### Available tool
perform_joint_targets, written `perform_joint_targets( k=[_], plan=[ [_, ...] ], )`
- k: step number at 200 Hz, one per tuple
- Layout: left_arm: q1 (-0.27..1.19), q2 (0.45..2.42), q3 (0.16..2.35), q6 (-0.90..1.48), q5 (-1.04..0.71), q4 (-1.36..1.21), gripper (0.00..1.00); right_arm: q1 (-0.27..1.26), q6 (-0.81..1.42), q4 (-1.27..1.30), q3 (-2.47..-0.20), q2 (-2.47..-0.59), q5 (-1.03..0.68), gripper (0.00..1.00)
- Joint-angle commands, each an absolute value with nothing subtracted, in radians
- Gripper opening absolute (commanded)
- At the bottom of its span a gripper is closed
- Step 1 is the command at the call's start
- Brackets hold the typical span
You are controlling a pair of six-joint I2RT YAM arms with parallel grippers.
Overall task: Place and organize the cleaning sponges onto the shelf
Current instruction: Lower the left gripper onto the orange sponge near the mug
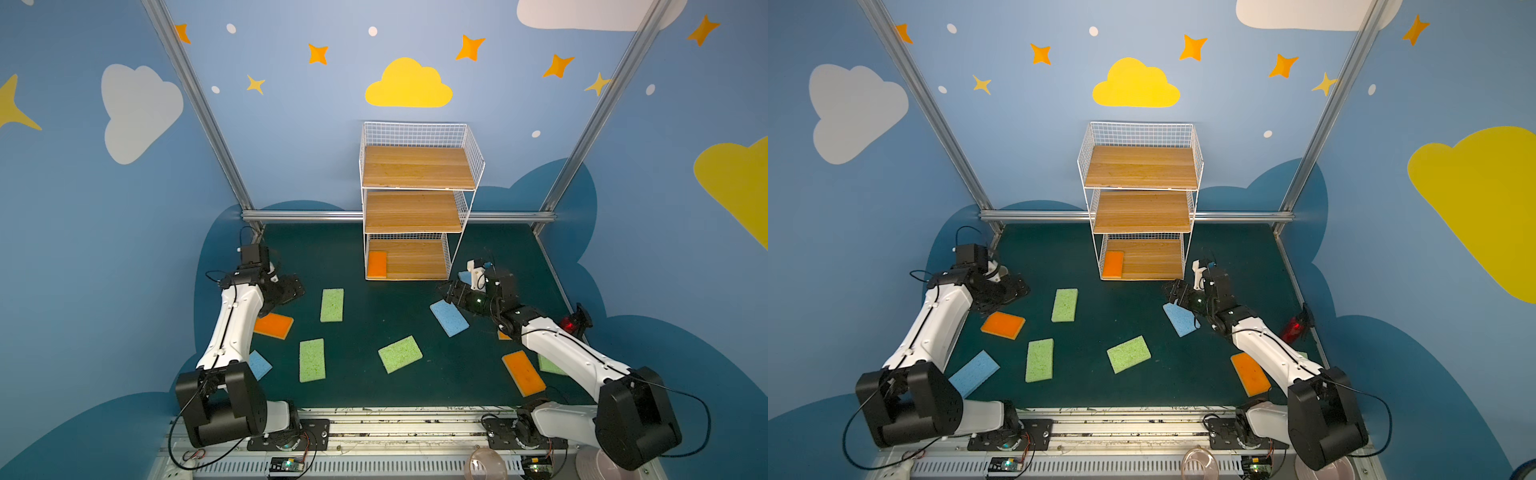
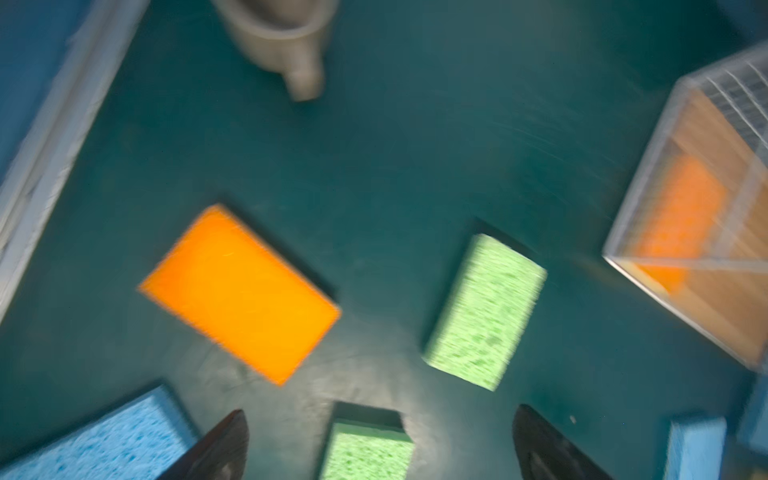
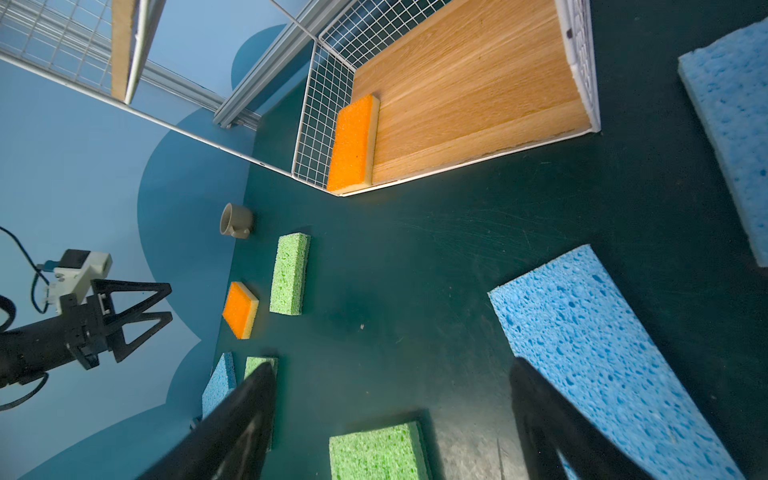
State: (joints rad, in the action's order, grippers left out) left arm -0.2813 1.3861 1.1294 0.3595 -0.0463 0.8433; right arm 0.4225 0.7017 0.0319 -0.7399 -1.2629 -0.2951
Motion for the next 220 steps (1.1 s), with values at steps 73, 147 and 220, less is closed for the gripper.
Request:
perform_joint_targets(
  k=[73, 147, 220],
  plan=[
    [-0.353, 1.677, 1.148, 0.484, -0.006, 0.767, 1.00, 0.415, 0.708, 0.079, -0.748, -1.363, -0.347, 0.87],
    [-0.358, 1.842, 1.219, 0.503, 0.005, 0.717, 0.97, 0.391, 0.723, 0.102, -0.744, -1.394, -0.368, 0.86],
    [-0.360, 1.912, 1.243, 0.495, 0.011, 0.697, 0.90, 0.382, 0.732, 0.112, -0.742, -1.415, -0.382, 0.86]
  ],
)
